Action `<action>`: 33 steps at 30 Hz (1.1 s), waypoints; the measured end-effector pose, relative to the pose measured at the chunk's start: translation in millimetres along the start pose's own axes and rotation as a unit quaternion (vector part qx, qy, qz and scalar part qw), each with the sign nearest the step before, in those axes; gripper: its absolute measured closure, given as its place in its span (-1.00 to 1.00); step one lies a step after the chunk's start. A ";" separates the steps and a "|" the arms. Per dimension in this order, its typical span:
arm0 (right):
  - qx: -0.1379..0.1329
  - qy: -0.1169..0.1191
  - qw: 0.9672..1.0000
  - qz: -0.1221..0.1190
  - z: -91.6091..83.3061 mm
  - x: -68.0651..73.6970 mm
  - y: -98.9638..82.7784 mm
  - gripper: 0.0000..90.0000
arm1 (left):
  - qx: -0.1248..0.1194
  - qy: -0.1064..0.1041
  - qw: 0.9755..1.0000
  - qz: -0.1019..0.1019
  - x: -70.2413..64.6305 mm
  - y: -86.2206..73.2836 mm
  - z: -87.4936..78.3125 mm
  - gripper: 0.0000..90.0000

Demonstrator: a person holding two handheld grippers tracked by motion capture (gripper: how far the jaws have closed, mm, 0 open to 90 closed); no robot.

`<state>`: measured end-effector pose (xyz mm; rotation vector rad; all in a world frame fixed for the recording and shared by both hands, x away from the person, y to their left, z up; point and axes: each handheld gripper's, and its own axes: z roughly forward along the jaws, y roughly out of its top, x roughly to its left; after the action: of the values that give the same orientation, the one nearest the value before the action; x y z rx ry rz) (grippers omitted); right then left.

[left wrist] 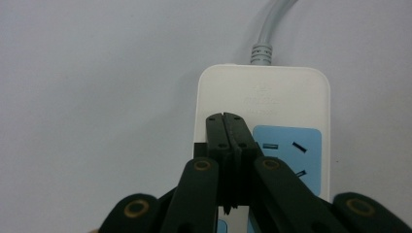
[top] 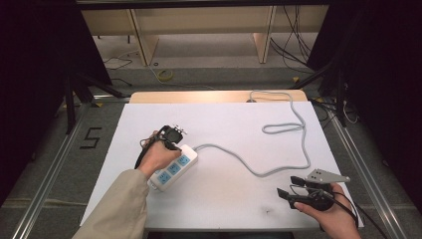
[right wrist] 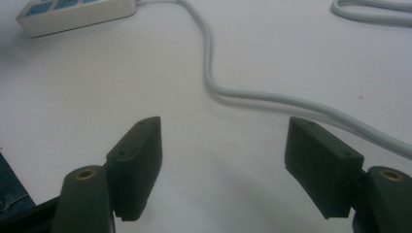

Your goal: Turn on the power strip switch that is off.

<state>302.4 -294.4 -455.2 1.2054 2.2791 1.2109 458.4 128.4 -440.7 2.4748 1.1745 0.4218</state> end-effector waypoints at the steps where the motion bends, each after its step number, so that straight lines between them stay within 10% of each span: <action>1: 0.000 0.000 1.000 0.000 0.0 0.1 0.0 -0.33 | 0.001 0.001 1.000 0.002 -0.4 0.2 0.1 1.00; 33: 0.003 0.002 1.000 -0.001 0.7 0.2 -0.3 -0.33 | 0.006 0.005 1.000 0.012 -2.0 1.0 0.7 1.00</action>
<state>302.5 -294.0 -455.8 1.2040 2.2884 1.2076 458.1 126.2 -441.1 2.5022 1.1559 0.4360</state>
